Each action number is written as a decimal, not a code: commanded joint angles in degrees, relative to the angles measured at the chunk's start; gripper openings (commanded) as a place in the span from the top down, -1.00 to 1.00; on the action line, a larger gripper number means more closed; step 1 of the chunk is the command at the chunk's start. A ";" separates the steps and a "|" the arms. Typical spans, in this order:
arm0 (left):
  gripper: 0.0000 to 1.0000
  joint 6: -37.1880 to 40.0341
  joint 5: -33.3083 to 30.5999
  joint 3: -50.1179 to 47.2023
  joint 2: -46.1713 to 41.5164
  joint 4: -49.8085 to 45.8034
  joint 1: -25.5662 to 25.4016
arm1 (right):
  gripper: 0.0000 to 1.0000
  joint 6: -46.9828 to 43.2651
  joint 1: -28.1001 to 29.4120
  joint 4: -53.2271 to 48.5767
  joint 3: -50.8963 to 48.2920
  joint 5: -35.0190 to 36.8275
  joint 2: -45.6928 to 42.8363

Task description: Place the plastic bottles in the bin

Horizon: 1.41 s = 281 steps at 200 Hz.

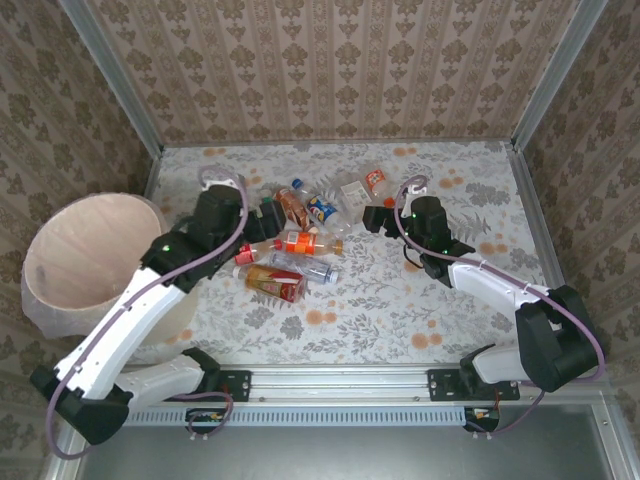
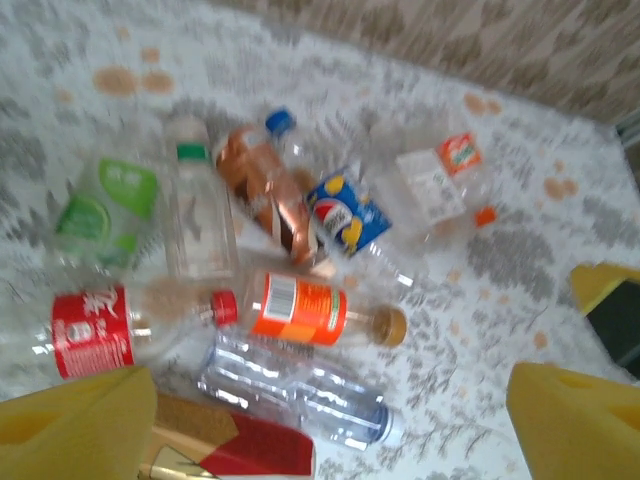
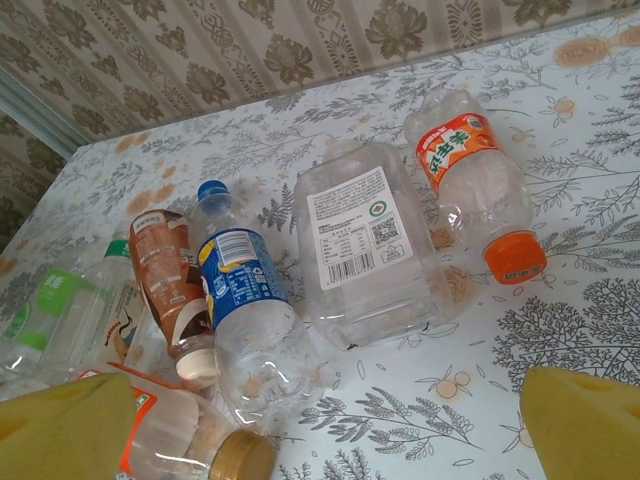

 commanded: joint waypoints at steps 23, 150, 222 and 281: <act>-1.00 -16.43 0.23 -10.06 0.47 3.06 -0.21 | -1.00 -1.09 0.40 -0.43 -1.56 1.82 -2.34; -1.00 -49.24 6.70 -31.53 0.15 13.55 4.98 | -1.00 -6.47 0.43 -2.63 -6.40 4.45 -11.30; -0.83 -53.65 4.73 -37.36 2.35 25.25 5.43 | -1.00 -6.13 0.40 -2.62 -6.78 4.98 -12.10; -0.63 -52.87 4.72 -38.75 7.34 30.78 5.43 | -1.00 -6.12 0.41 -2.98 -6.95 5.28 -12.20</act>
